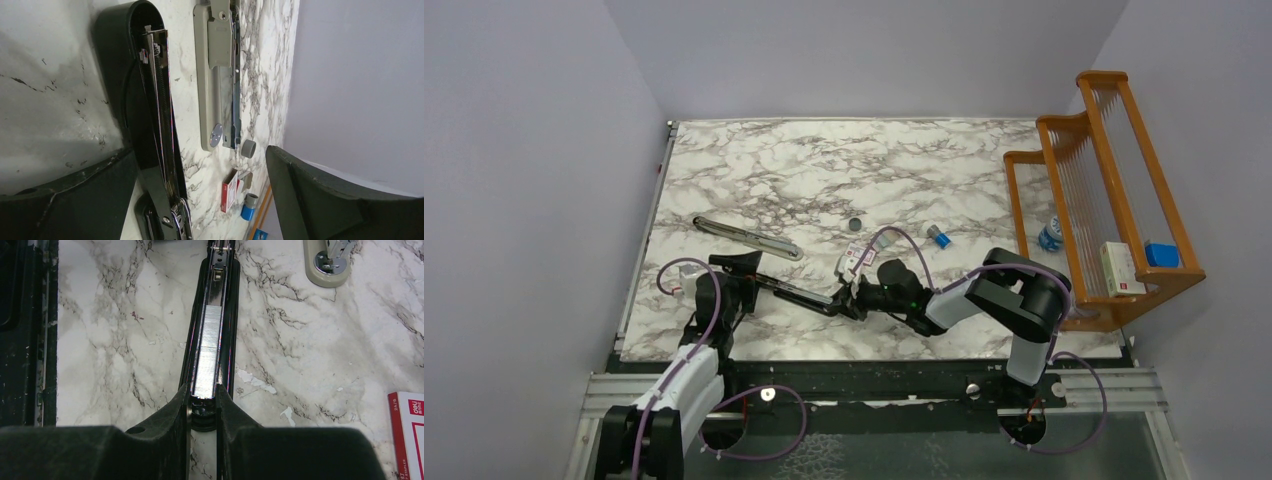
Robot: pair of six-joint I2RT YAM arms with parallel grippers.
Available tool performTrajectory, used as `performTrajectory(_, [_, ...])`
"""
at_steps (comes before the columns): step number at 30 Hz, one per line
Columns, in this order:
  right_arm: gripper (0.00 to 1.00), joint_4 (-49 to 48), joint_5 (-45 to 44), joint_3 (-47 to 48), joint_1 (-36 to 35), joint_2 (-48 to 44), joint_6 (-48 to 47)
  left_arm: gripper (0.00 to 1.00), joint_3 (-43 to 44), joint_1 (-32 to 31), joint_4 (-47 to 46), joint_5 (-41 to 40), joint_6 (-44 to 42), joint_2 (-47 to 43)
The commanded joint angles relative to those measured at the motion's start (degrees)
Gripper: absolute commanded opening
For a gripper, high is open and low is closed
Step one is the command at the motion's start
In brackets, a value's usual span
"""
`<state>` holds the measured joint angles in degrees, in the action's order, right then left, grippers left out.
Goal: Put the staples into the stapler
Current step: Close the stapler at the center of the board.
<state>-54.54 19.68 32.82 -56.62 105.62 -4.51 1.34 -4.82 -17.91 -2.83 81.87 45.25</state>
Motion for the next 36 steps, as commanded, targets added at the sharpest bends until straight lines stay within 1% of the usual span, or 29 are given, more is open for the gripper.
performTrajectory(1, [0.01, 0.8, 0.4, 1.7, -0.4, 1.1, 0.6, 0.99, -5.9, 0.3, -5.3, -0.5, 1.5, 0.8])
performTrajectory(7, [0.01, 2.8, 1.9, 3.4, -0.4, 1.5, 0.4, 0.99, -5.9, 0.3, -11.1, -0.7, 1.4, 2.3])
performTrajectory(19, [0.01, 4.0, 7.3, 8.4, -0.8, 4.1, 1.7, 0.99, -6.6, 0.3, -12.5, 0.0, 1.0, 2.3])
performTrajectory(21, [0.01, 4.2, 7.4, 8.7, -0.9, 3.9, 1.8, 0.97, -6.6, 0.3, -12.9, -0.3, 1.0, 2.5])
performTrajectory(24, [0.01, 5.9, 6.4, 9.0, -1.0, 3.5, 1.2, 0.91, -6.6, 0.3, -13.2, -0.2, 0.5, 2.3])
performTrajectory(27, [0.01, 8.3, 5.0, 8.9, -1.0, 3.5, -0.2, 0.89, -6.1, 0.3, -13.4, 0.3, -2.1, 1.3])
performTrajectory(30, [0.01, 9.7, 3.9, 8.7, -1.0, 4.0, -0.9, 0.89, -4.6, 0.3, -13.4, 1.8, -7.2, 0.2])
performTrajectory(33, [0.01, 10.8, 3.8, 9.1, -0.9, 4.9, -1.2, 0.9, -2.9, 0.3, -13.3, 3.8, -12.4, -0.7])
performTrajectory(36, [0.01, 11.3, 3.9, 9.3, -0.9, 5.6, -0.8, 0.92, -2.0, 0.3, -13.3, 5.0, -15.8, -1.3])
